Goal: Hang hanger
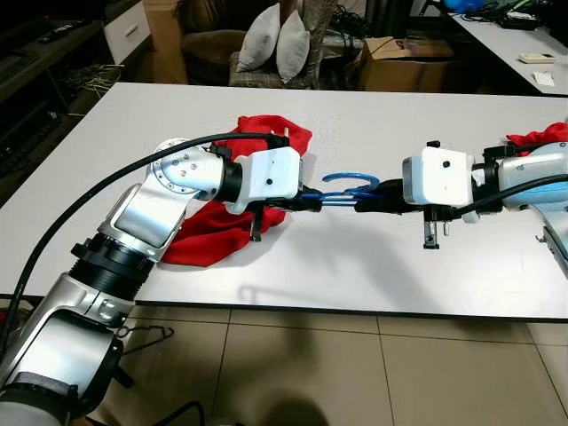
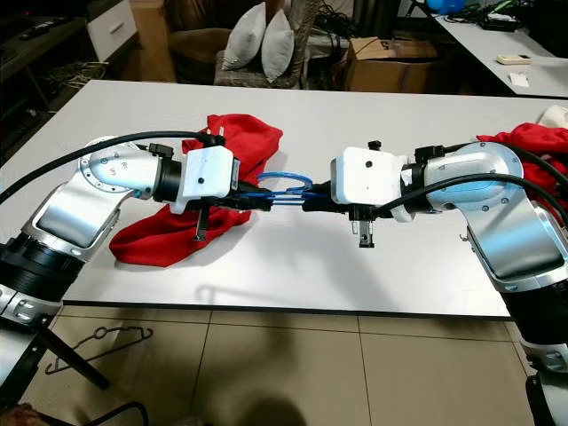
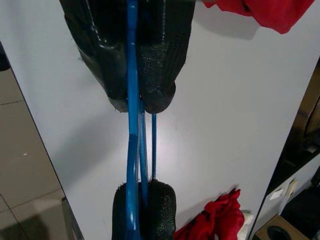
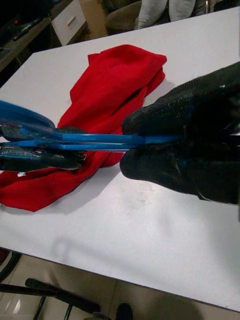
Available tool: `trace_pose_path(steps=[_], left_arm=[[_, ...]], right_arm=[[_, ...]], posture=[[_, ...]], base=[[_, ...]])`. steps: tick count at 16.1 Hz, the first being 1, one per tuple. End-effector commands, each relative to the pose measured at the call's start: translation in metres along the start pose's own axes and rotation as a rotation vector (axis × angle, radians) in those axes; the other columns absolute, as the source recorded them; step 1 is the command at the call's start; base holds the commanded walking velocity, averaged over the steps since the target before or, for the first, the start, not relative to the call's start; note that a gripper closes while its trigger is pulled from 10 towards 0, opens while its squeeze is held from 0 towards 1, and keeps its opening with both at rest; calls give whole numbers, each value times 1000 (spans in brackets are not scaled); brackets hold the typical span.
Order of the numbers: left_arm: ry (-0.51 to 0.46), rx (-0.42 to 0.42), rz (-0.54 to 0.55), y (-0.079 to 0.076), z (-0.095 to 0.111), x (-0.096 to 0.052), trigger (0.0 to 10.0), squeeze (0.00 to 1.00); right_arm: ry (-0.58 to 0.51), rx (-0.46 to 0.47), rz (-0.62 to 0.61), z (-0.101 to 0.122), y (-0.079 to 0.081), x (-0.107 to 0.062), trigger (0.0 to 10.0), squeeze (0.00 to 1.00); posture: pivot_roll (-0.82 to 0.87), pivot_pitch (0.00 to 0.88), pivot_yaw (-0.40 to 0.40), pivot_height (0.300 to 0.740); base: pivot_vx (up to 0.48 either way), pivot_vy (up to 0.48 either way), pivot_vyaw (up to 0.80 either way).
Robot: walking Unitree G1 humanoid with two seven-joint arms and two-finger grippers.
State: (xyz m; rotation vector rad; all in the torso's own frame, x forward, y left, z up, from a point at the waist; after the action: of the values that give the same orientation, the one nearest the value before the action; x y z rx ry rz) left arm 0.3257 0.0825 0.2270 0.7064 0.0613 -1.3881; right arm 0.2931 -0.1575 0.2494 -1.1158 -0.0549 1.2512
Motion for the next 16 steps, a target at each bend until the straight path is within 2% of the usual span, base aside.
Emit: trace_pose_path(steps=[1,4,5,6,7,10,11,12,13,16], left_arm=[[-7,39,-16,2,9,0,0,0],[1,44,-21,2,8,0,0,0],[-21,40,10,5,10,0,10000,0],[-34,34,24,7,11,0,10000,0],[-45,7,4,7,10,-2,10000,1000],[-96,-15,-31,4,14,-8,10000,1000],[-155,-8,-8,6,21,-11,10000,1000],[-172,-16,-4,7,22,-13,10000,722],[-192,-28,4,8,24,-15,10000,0],[-225,-126,15,9,13,-26,10000,0]], right_arm=[[19,6,9,-2,-1,0,0,0],[9,15,7,-2,-2,-1,0,0],[-1,17,12,-1,-2,-1,0,0],[-4,18,14,-1,-1,-1,0,0],[-6,19,20,-1,0,-2,0,0],[18,28,22,-5,2,-6,0,0],[44,51,18,-11,6,-10,0,0],[55,62,14,-14,7,-12,0,0],[68,82,4,-17,10,-15,0,0],[93,181,-76,-26,22,-32,0,0]], posture=[[-32,0,15,740],[-32,0,16,740],[-33,0,17,740],[-33,0,17,740],[-35,0,18,740],[-35,0,20,740],[-34,0,21,740],[-34,0,18,740],[-34,0,18,740],[-41,0,25,740]], base=[[0,0,0],[0,0,0],[0,0,0],[0,0,0],[0,0,0],[0,0,0],[0,0,0],[0,0,0],[0,0,0],[0,0,0]])
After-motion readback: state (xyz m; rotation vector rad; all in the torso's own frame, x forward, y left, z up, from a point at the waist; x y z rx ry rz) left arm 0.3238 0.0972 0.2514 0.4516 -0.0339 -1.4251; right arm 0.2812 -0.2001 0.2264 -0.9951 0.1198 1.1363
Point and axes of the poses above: a point about 5 cm out from each wrist's last joint towards the gripper, its own x axis pointing out of the wrist towards the gripper, its own z axis along the axis of the wrist's last joint, y = z × x, the point moved 1 cm from there along x, pointing out of the wrist towards the gripper, and after that the axes turned 10 degrees about -x, right-handed, at the moved point
